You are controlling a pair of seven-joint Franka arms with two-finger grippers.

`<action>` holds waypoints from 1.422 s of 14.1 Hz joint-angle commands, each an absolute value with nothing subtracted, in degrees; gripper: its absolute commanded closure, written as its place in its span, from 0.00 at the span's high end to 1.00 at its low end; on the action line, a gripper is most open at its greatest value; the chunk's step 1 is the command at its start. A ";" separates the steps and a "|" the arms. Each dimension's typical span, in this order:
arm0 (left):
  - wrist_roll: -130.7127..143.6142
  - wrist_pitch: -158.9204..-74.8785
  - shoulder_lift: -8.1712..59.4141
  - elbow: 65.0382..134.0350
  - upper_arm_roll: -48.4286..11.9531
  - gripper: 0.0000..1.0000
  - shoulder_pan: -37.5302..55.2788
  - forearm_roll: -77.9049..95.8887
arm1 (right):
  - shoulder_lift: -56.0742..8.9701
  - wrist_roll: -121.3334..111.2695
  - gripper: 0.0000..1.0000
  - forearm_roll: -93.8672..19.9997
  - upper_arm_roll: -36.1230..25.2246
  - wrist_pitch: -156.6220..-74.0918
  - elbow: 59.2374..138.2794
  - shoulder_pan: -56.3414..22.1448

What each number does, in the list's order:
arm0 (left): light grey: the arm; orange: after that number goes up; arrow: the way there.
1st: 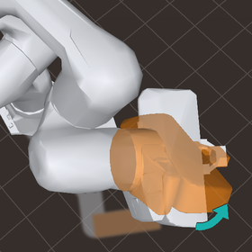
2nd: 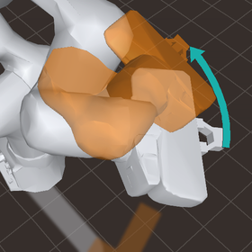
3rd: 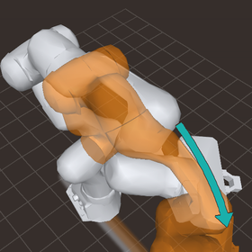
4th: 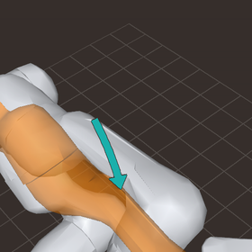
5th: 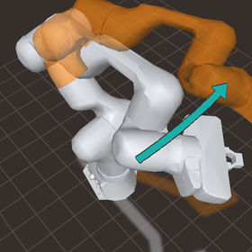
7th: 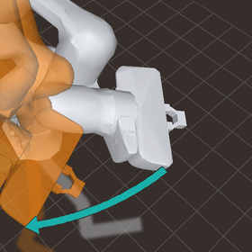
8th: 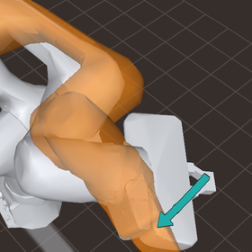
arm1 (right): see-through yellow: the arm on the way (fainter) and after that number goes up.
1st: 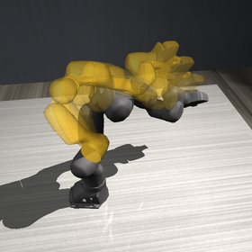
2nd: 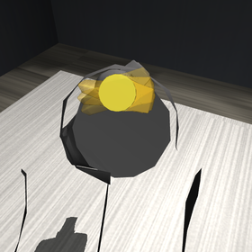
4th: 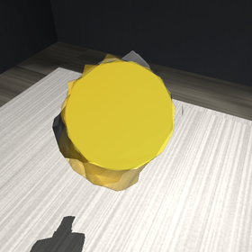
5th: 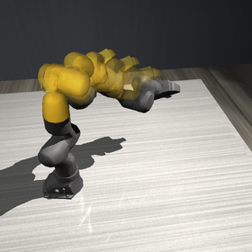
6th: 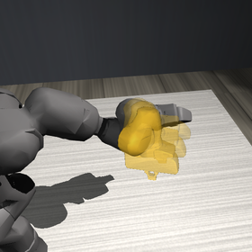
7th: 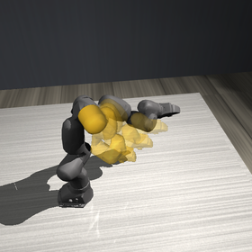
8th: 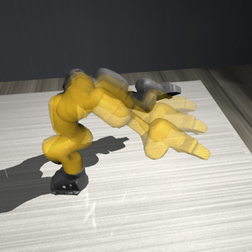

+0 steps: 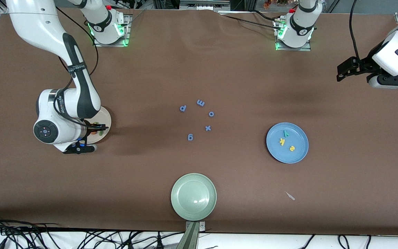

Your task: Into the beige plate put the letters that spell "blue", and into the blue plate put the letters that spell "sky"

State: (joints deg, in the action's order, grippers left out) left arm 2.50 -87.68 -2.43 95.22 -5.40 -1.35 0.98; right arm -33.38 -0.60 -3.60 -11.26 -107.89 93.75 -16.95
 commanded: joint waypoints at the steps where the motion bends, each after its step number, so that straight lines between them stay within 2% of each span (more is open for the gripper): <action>1: 2.46 -86.75 -2.20 94.31 -5.62 1.00 -1.67 2.02 | -32.70 -0.79 1.00 -4.83 -10.99 -102.05 88.34 -17.84; 7: 2.72 -86.75 -1.76 93.78 -5.63 1.00 -1.58 2.02 | -30.07 -0.79 1.00 -5.45 -10.99 -92.91 82.26 -19.60; 9: 2.72 -86.75 -1.41 93.17 -5.71 1.00 -1.50 2.02 | -24.29 0.86 1.00 -4.49 -9.42 -92.20 83.92 -19.78; 11: 2.72 -86.75 -1.41 93.08 -5.71 1.00 -1.41 2.11 | -15.34 2.98 1.00 -0.12 -5.38 -92.81 91.71 -18.55; 14: 2.72 -86.75 -1.32 93.08 -5.71 1.00 -1.41 2.02 | -6.62 2.81 1.00 2.99 1.91 -93.42 97.72 -11.37; 16: 2.72 -86.75 -1.41 92.99 -5.71 1.00 -1.32 2.02 | -2.22 2.81 1.00 2.99 2.81 -94.39 99.84 -8.88; 20: 2.81 -86.75 -1.32 92.99 -5.80 1.00 -1.14 2.02 | 0.87 2.55 1.00 2.29 2.73 -93.35 99.05 -3.52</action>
